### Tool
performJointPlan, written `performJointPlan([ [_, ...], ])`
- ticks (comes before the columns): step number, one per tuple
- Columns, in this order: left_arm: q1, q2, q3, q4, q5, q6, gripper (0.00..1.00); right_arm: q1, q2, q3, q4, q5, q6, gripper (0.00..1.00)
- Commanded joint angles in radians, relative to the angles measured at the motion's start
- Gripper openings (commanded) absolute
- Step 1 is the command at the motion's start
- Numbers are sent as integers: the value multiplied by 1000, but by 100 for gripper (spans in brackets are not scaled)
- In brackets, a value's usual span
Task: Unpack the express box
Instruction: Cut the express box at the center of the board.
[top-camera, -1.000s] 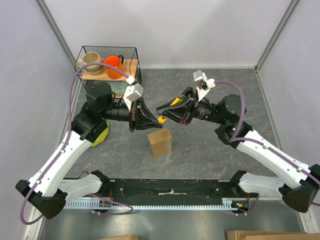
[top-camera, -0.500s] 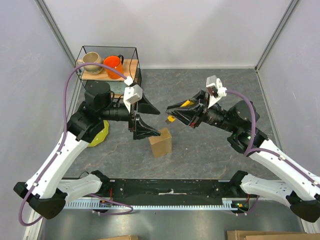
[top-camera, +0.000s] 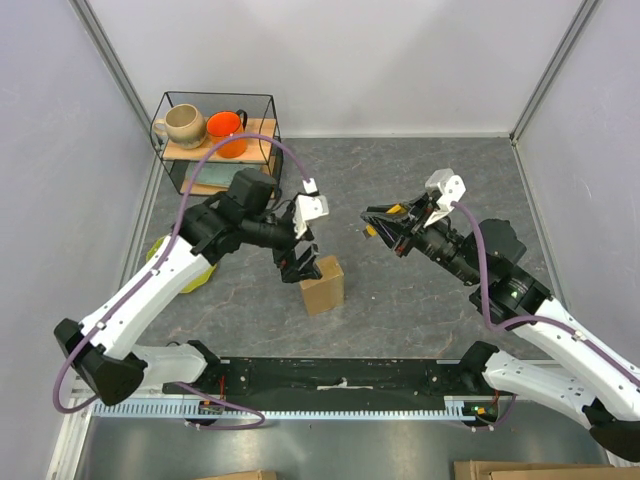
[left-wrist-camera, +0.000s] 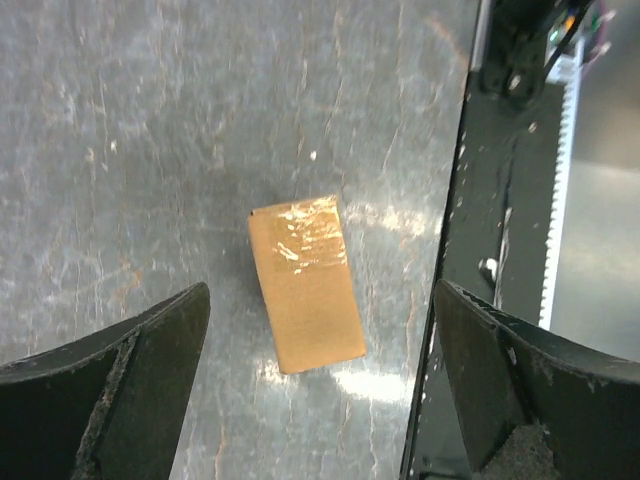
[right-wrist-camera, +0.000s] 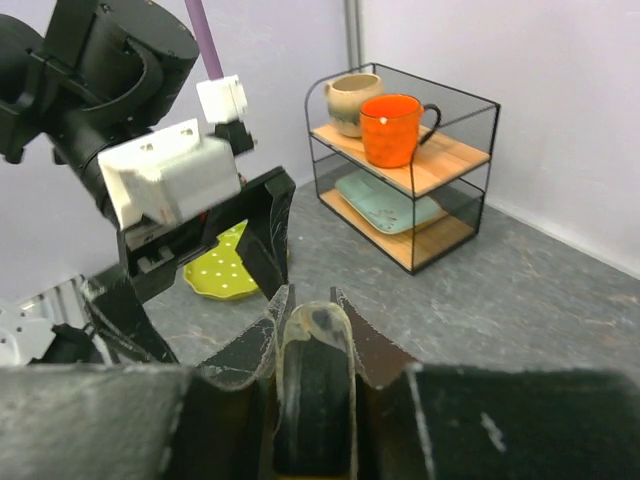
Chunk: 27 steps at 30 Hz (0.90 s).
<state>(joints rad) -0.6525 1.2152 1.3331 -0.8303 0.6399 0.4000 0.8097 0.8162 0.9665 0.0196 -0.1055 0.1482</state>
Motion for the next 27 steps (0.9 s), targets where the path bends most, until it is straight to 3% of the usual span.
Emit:
performJointPlan([
  [1, -68, 53, 64, -105, -198, 77, 99, -1, -5, -12, -17, 84, -47, 0],
  [11, -153, 58, 26, -87, -399, 86, 99, -1, -19, -32, -10, 95, -33, 0],
  [27, -193, 37, -78, -21, -353, 8, 99, 0, -25, -40, -7, 99, -16, 0],
])
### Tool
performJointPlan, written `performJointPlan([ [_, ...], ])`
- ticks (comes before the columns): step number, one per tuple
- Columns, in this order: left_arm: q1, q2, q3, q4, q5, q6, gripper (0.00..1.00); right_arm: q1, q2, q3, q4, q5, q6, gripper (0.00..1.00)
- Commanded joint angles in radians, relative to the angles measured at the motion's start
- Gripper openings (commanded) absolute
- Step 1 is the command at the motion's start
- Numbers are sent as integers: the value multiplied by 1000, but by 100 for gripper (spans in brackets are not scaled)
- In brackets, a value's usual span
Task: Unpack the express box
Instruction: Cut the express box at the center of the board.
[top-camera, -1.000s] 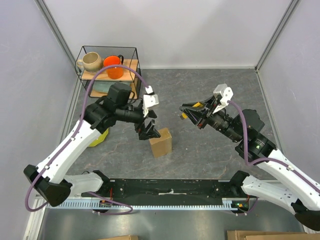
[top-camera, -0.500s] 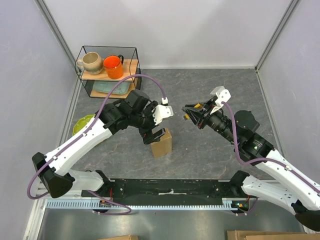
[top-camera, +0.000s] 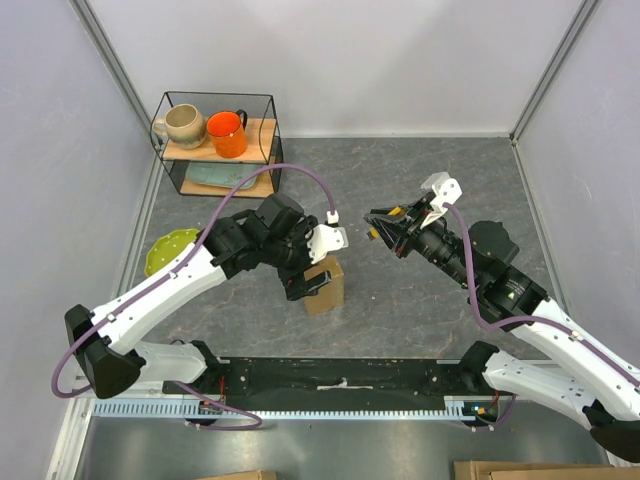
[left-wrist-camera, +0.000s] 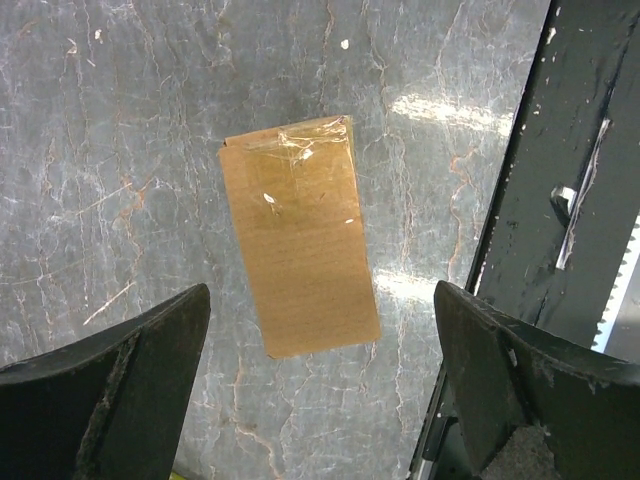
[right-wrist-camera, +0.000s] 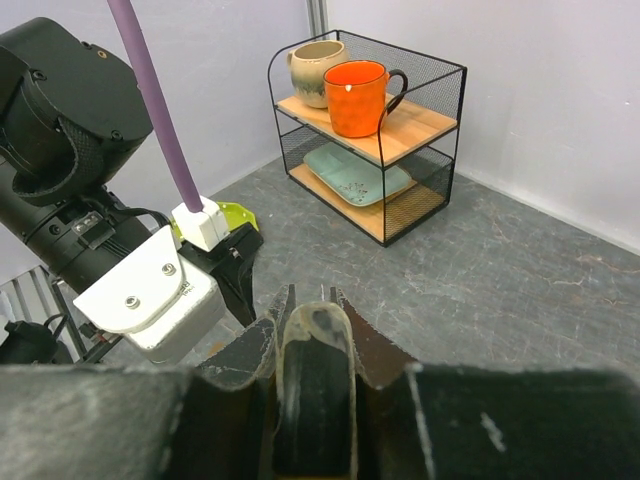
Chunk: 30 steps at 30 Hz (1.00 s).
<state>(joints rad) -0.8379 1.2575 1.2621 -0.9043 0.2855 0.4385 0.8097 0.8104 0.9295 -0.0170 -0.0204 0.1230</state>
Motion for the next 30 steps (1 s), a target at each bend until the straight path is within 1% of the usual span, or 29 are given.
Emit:
performJointPlan([
  [1, -6, -1, -12, 57, 1, -32, 99, -1, -20, -4, 28, 13, 7, 0],
  [14, -6, 48, -20, 99, -45, -18, 99, 0, -43, -18, 20, 14, 9, 0],
  [18, -6, 46, -65, 100, -34, -18, 99, -1, -50, -20, 20, 14, 9, 0],
  [22, -7, 26, -145, 100, 0, -9, 99, -1, -62, -21, -9, 63, 4, 0],
  [27, -6, 22, -182, 117, 21, 2, 99, -1, -70, -6, -40, 88, -8, 0],
  [30, -6, 29, -178, 120, 26, 9, 95, -1, -71, 0, -54, 94, -11, 0],
])
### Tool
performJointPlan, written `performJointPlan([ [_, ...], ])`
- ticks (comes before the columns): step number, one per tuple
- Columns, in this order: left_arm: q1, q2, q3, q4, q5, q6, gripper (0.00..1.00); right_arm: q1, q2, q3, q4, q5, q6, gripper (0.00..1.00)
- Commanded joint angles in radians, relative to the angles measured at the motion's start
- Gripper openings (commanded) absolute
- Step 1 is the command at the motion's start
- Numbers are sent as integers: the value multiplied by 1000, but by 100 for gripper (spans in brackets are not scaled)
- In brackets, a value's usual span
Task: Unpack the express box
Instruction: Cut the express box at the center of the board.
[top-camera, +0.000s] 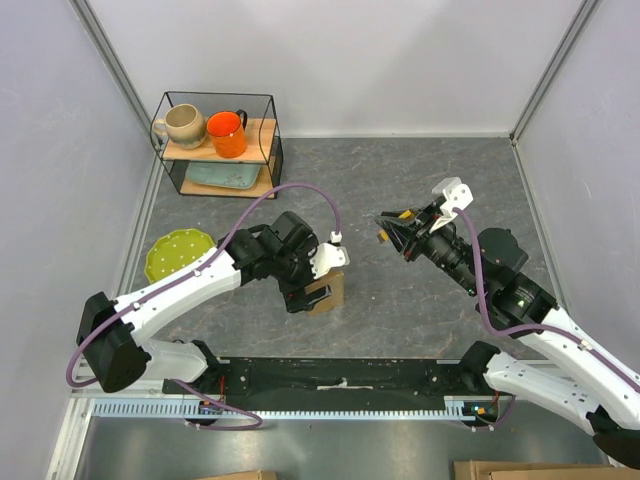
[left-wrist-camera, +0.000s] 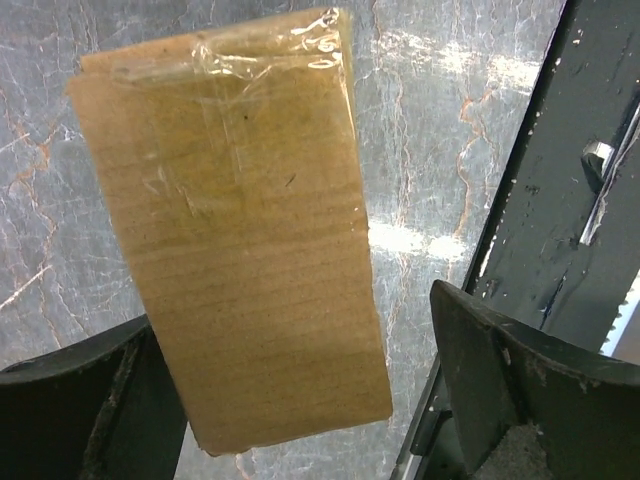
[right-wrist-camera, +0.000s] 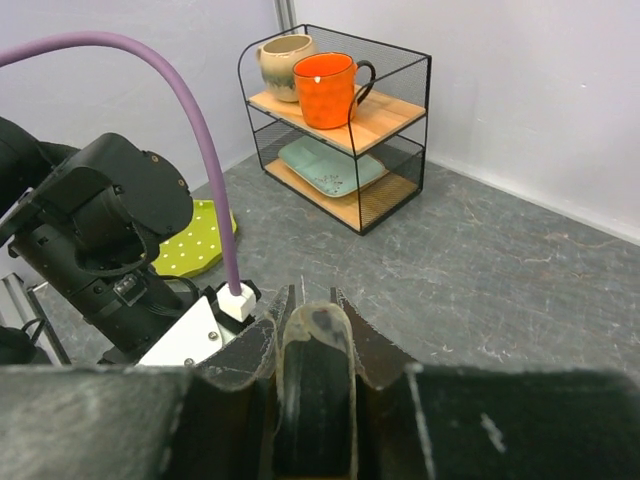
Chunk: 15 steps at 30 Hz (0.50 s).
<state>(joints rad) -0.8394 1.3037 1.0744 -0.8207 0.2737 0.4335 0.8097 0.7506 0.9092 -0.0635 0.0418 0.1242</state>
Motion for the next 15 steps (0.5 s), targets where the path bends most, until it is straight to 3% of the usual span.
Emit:
performJointPlan([
  [1, -3, -15, 10, 41, 36, 17, 93, 0, -11, 20, -9, 33, -12, 0],
  [5, 2, -12, -8, 77, 22, 24, 85, -1, -19, 19, -22, 44, -11, 0],
  [10, 8, -18, -31, 110, 25, 22, 82, -1, -20, 22, -33, 53, -9, 0],
  [15, 29, -15, -63, 143, 35, 25, 65, 0, -14, 5, -21, 56, 2, 0],
])
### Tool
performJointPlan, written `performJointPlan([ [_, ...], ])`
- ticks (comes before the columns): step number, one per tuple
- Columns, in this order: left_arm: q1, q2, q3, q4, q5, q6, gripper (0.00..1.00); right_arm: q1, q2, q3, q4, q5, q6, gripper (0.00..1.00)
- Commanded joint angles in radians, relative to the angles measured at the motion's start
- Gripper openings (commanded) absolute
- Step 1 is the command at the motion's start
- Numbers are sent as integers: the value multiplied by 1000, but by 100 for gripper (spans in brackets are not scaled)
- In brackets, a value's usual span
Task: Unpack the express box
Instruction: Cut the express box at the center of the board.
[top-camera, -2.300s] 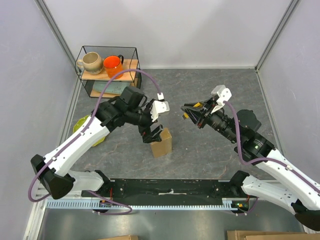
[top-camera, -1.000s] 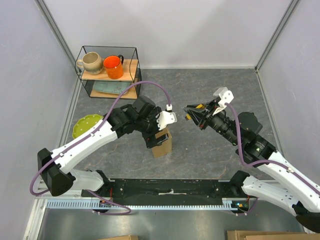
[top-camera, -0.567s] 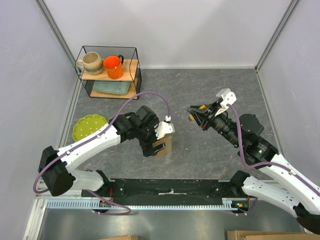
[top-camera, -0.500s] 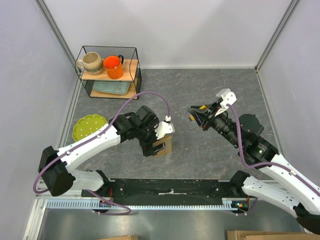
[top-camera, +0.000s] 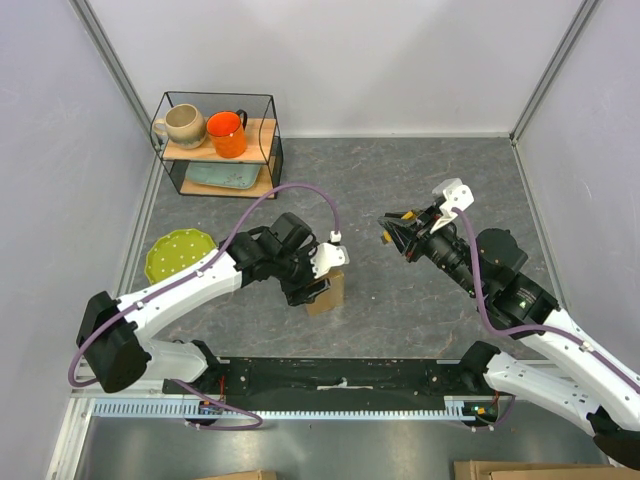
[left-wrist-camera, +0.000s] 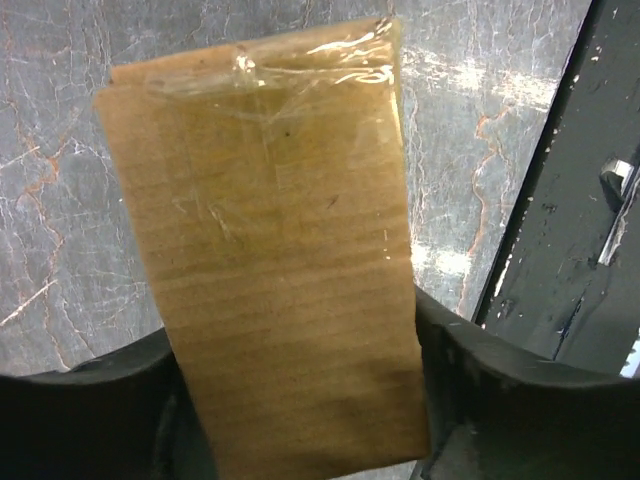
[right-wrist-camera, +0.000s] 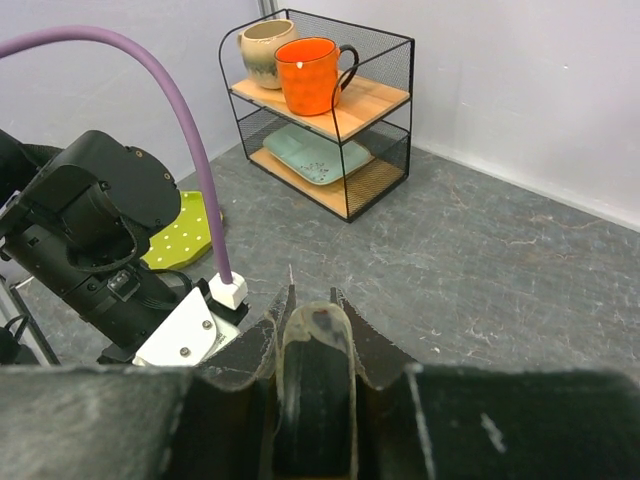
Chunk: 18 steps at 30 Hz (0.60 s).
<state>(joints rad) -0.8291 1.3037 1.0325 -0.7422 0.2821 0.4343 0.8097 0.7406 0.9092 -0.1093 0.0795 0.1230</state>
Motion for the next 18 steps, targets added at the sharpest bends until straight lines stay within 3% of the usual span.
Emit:
performJointPlan([
  [1, 31, -11, -25, 64, 32, 26, 60, 0, -3, 0, 34, 19, 3, 0],
  [7, 149, 68, -8, 46, 190, 38, 35, -1, 20, -21, 68, 19, 10, 0],
  [10, 237, 127, 35, 20, 314, 44, 27, 0, 42, -16, 82, 9, 3, 0],
  [14, 314, 206, 96, 1, 471, 34, 33, -1, 97, -16, 134, -4, -16, 0],
  [18, 344, 287, 152, -25, 568, 29, 31, 3, 151, -58, 244, -14, -19, 0],
])
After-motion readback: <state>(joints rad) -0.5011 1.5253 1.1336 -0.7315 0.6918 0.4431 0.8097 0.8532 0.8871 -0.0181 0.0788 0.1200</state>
